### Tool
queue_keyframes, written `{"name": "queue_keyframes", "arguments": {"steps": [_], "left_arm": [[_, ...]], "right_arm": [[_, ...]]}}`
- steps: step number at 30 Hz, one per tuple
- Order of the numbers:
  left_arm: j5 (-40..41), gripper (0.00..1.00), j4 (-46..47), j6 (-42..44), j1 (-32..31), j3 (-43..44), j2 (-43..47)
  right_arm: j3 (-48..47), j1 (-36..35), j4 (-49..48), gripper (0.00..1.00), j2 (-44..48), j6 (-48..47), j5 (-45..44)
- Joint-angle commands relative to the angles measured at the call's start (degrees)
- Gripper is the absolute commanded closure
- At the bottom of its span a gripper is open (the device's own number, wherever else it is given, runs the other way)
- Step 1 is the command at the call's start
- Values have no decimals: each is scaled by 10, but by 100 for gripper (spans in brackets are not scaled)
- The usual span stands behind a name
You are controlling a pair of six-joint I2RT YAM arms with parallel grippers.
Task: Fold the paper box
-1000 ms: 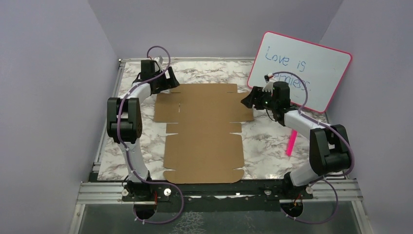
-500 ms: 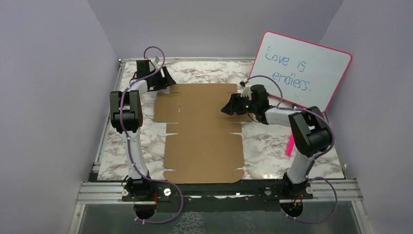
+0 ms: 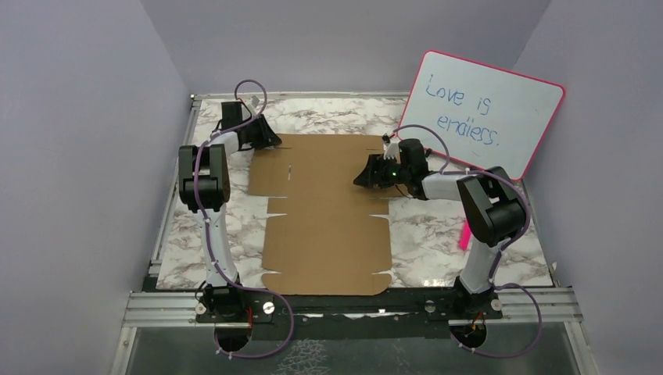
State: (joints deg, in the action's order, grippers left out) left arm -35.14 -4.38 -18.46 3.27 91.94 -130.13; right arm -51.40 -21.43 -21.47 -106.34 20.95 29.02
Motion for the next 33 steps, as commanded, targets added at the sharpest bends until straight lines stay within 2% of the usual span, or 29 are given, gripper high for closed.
{"name": "queue_keyframes", "arguments": {"steps": [1,6,10,18,26,33], "left_arm": [[10,76,3,8,-8,-32,41],[47,85,2,9,-22,-56,74],[90,87,-5,15,-31,-67,99],[166,87,-44,48,-91,-59,118],[239,80,-82,68,-140,-37,115],[249,71,-92,76,-150,-26,123]], "right_arm": [[-1,-8,-18,28,-12,-11,-4],[0,-12,-16,29,-15,-16,-12],[-2,-15,-6,29,-16,-23,-23],[-5,-21,1,29,-22,-25,-33],[-3,-25,-1,29,-22,-20,-39],[5,-25,-4,29,-11,-17,-46]]}}
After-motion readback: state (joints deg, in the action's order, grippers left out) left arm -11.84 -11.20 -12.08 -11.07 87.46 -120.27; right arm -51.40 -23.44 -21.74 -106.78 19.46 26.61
